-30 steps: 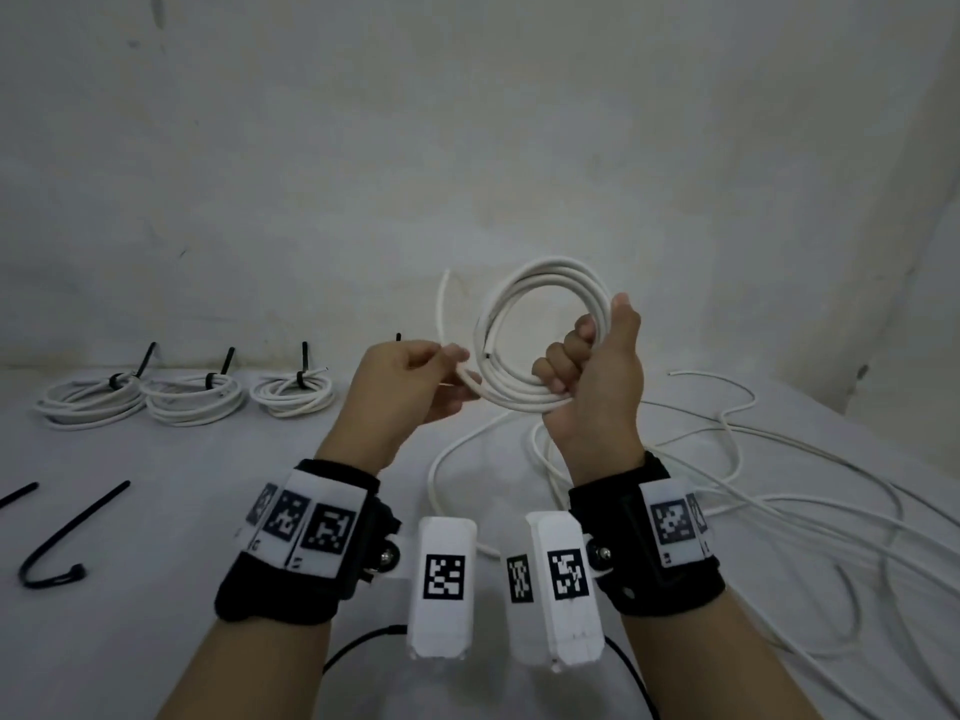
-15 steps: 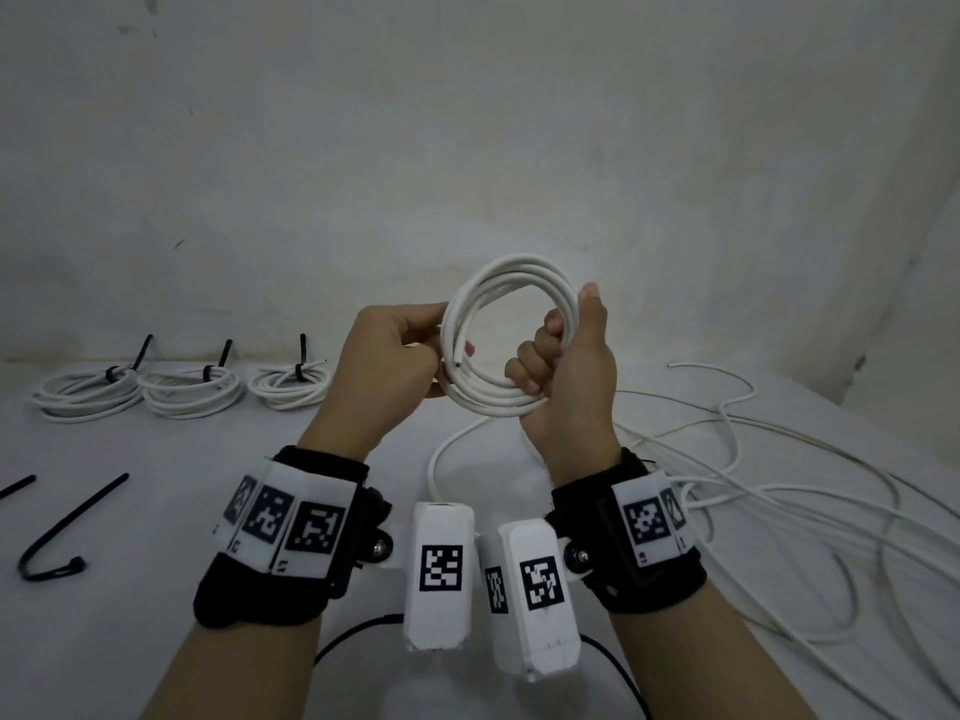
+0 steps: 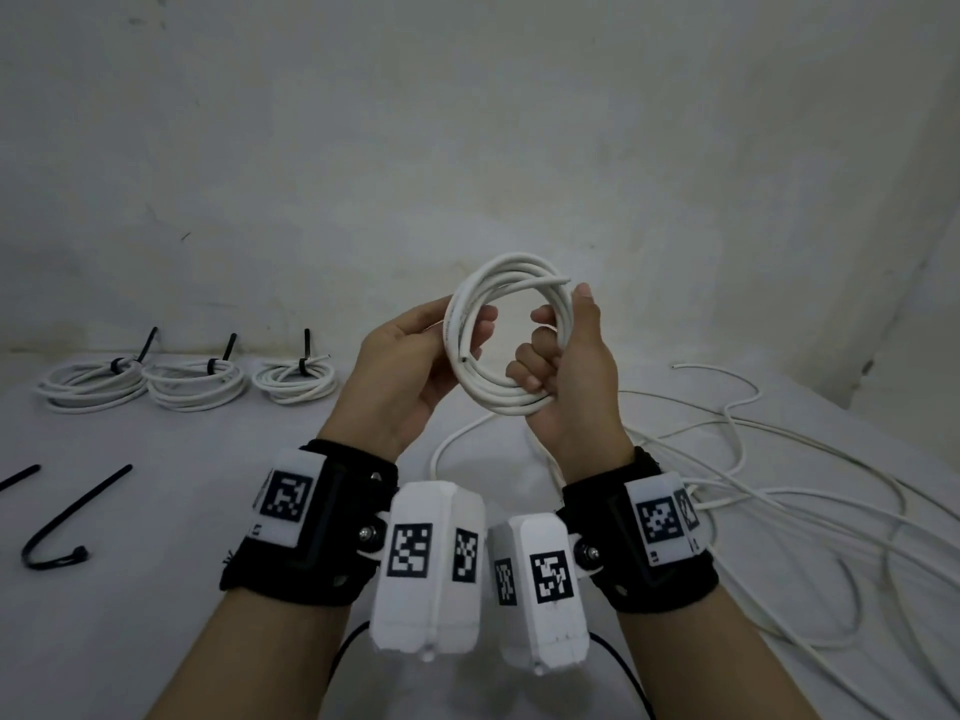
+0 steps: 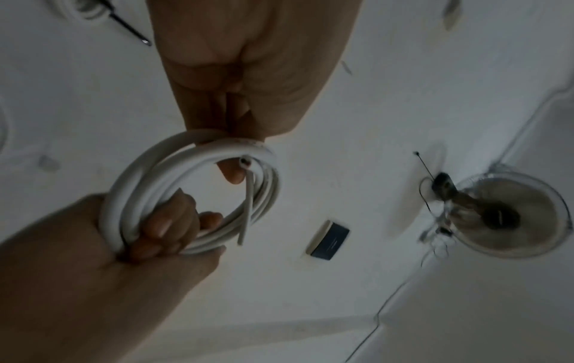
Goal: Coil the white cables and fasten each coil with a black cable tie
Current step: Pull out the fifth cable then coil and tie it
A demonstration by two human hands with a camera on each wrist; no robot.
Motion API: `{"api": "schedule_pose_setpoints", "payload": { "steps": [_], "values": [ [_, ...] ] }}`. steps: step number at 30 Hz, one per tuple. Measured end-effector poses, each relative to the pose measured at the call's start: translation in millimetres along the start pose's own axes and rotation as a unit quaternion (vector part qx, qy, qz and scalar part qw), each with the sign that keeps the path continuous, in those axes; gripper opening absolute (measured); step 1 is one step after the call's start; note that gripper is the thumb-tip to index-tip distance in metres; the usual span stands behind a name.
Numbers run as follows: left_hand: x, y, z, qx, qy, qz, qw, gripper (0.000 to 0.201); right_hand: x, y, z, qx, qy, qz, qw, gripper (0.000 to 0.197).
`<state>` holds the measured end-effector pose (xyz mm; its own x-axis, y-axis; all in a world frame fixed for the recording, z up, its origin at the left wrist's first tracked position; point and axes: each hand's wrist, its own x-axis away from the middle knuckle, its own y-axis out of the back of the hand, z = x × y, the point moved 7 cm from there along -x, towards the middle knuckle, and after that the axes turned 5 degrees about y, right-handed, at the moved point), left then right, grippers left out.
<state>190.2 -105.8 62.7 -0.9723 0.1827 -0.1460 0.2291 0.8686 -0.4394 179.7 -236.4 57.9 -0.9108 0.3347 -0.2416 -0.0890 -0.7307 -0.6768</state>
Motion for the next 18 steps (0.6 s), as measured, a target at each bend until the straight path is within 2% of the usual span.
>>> {"api": "schedule_pose_setpoints", "payload": {
  "steps": [3, 5, 7, 11, 13, 18],
  "values": [
    [1, -7, 3, 0.03, 0.031, 0.034, 0.998, 0.028, 0, -1, 4, 0.028, 0.024, 0.0, 0.999, 0.044],
    [4, -14, 2, 0.04, 0.045, 0.07, 0.996, 0.043, 1, 0, 6, 0.05, 0.044, -0.009, 0.998, 0.044],
    [5, -15, -2, 0.012, 0.026, 0.069, 0.997, 0.051, 2, -1, 5, 0.067, 0.05, -0.007, 0.996, 0.043],
    [4, -6, -9, -0.034, -0.031, 0.028, 0.999, 0.032, 3, -7, 2, 0.127, 0.074, 0.033, 0.989, 0.034],
    [2, -2, -11, -0.029, -0.038, 0.02, 0.999, 0.029, 6, -12, 11, 0.204, 0.15, 0.066, 0.965, 0.023],
    [2, 0, -17, -0.016, -0.047, 0.033, 0.998, 0.025, 22, -30, 39, 0.352, 0.333, 0.151, 0.862, 0.016]
  ]
}}
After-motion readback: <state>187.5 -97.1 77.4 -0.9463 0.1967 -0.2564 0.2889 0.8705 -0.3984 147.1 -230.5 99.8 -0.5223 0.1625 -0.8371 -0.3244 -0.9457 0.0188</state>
